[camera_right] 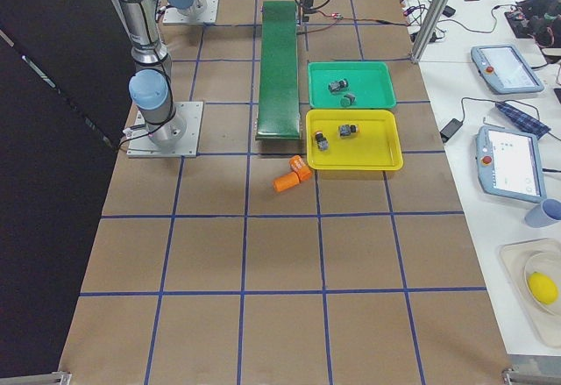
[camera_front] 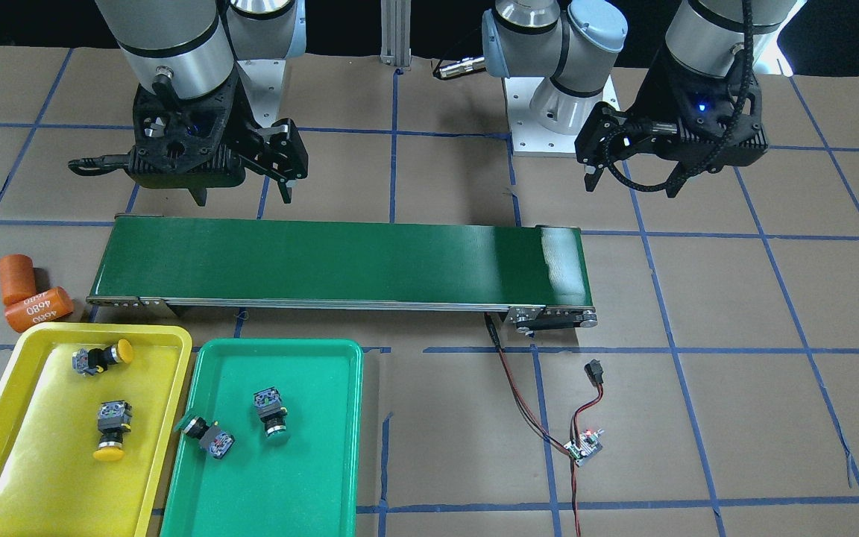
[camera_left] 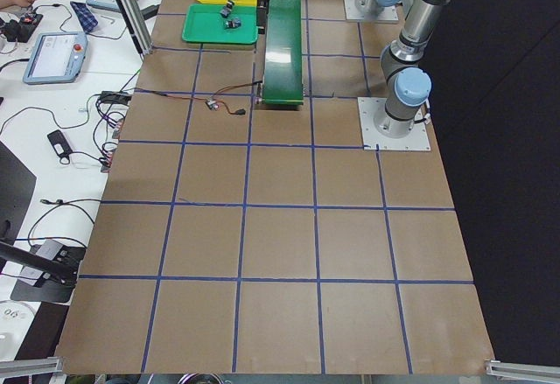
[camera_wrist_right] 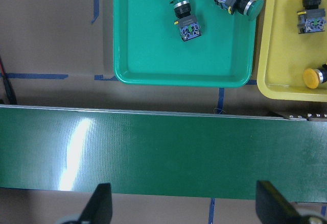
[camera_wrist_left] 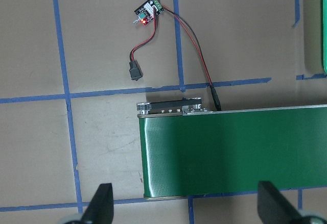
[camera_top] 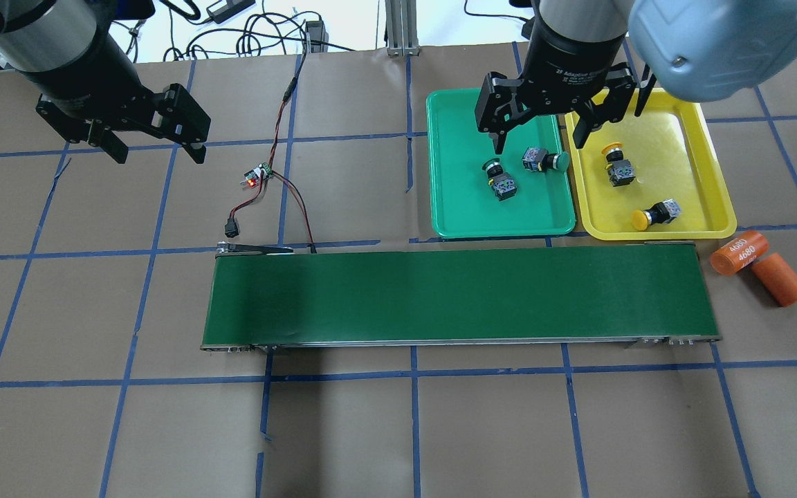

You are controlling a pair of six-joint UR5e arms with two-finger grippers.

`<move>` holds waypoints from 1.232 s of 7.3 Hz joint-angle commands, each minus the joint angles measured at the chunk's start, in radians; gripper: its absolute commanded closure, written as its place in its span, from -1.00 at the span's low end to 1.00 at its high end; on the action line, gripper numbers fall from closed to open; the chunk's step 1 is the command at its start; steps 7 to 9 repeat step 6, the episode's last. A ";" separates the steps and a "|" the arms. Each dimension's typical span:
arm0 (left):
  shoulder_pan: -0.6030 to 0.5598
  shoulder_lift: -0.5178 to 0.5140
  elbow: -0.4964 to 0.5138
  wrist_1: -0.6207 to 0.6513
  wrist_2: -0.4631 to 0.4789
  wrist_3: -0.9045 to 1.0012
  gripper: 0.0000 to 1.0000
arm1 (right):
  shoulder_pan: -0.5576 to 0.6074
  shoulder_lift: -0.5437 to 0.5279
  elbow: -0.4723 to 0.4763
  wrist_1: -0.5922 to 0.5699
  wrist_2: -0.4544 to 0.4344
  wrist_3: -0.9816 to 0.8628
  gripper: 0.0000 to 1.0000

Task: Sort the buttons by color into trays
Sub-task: 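Raise the right gripper away from the green tray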

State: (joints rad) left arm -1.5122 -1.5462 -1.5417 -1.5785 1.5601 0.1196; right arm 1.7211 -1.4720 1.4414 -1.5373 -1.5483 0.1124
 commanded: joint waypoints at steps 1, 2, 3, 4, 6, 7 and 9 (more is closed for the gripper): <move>0.001 0.001 0.003 0.000 -0.002 0.000 -1.00 | 0.000 0.001 -0.001 0.000 -0.007 0.006 -1.00; 0.003 0.002 0.003 0.000 0.000 0.000 -1.00 | 0.000 0.001 -0.001 -0.001 -0.007 0.006 -1.00; 0.001 0.002 0.000 0.000 0.000 0.000 -1.00 | 0.000 0.001 -0.001 -0.001 -0.007 0.006 -1.00; 0.001 0.002 0.000 0.000 0.000 0.000 -1.00 | -0.001 0.002 -0.001 -0.003 -0.009 0.000 -1.00; -0.002 0.002 -0.002 0.000 0.000 0.000 -1.00 | -0.003 0.004 0.001 -0.007 -0.010 -0.008 -1.00; -0.002 0.002 -0.002 0.000 0.000 0.000 -1.00 | -0.003 0.004 0.001 -0.007 -0.010 -0.008 -1.00; -0.002 0.002 -0.002 0.000 0.000 0.000 -1.00 | -0.003 0.004 0.001 -0.007 -0.010 -0.008 -1.00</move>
